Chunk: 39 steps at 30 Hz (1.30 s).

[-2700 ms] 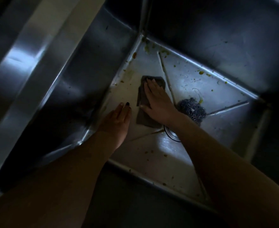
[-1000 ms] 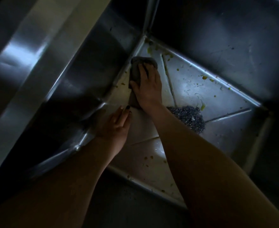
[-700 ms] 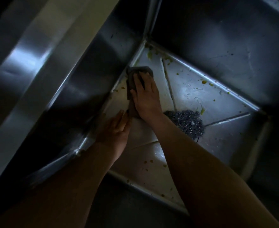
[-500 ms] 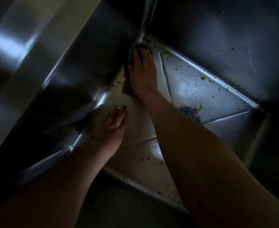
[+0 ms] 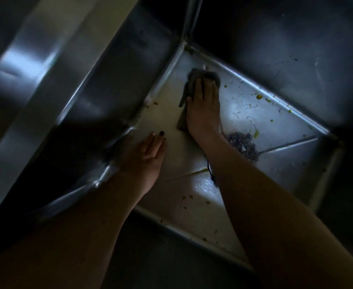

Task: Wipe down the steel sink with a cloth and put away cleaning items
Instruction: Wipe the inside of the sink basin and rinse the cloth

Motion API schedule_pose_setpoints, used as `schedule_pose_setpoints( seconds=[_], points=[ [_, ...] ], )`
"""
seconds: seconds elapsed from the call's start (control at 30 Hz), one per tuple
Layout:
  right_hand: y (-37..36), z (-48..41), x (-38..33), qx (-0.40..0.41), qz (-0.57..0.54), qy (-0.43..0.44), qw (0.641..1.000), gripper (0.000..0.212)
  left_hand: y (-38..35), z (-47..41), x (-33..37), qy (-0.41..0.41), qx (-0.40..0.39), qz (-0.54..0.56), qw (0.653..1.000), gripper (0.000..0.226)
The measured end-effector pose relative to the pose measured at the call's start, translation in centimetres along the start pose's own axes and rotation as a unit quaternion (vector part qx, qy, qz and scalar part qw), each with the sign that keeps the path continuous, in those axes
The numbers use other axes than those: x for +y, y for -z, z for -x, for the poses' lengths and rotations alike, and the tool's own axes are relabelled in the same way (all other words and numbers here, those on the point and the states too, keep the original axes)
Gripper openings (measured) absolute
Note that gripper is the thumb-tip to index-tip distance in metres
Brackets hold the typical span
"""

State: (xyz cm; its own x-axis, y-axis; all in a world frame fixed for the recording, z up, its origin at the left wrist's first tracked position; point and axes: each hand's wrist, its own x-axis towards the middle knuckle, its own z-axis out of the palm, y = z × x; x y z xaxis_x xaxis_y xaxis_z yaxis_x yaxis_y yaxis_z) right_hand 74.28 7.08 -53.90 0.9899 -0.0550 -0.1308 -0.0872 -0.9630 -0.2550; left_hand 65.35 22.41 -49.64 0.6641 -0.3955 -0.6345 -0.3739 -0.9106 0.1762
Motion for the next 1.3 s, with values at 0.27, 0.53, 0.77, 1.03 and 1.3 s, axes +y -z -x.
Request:
schedule_pose_setpoints(
  seconds=[0.27, 0.53, 0.77, 1.03, 1.3],
  points=[
    [-1.7, 0.4, -3.0, -0.044, 0.009, 0.059, 0.997, 0.053, -0.4, -0.3, 0.0, 0.001, 0.004, 0.017, 1.000, 0.061],
    [0.1, -4.8, -2.0, -0.056, 0.003, 0.058, 0.997, 0.053, -0.8, -0.4, -0.2, 0.007, 0.015, 0.027, 1.000, 0.068],
    [1.5, -3.9, 1.2, -0.051, 0.012, 0.051, 0.997, 0.054, -0.5, -0.4, -0.3, -0.006, 0.019, 0.008, 1.000, 0.070],
    [2.5, -2.6, 2.9, -0.099, -0.016, 0.036, 0.994, 0.060, 1.6, -1.3, 0.4, -0.014, 0.066, -0.021, 0.997, 0.068],
    [3.3, -1.1, 5.0, -0.092, 0.021, 0.046, 0.994, 0.065, 6.3, -7.9, -0.6, -0.037, 0.188, 0.049, 0.980, 0.061]
  ],
)
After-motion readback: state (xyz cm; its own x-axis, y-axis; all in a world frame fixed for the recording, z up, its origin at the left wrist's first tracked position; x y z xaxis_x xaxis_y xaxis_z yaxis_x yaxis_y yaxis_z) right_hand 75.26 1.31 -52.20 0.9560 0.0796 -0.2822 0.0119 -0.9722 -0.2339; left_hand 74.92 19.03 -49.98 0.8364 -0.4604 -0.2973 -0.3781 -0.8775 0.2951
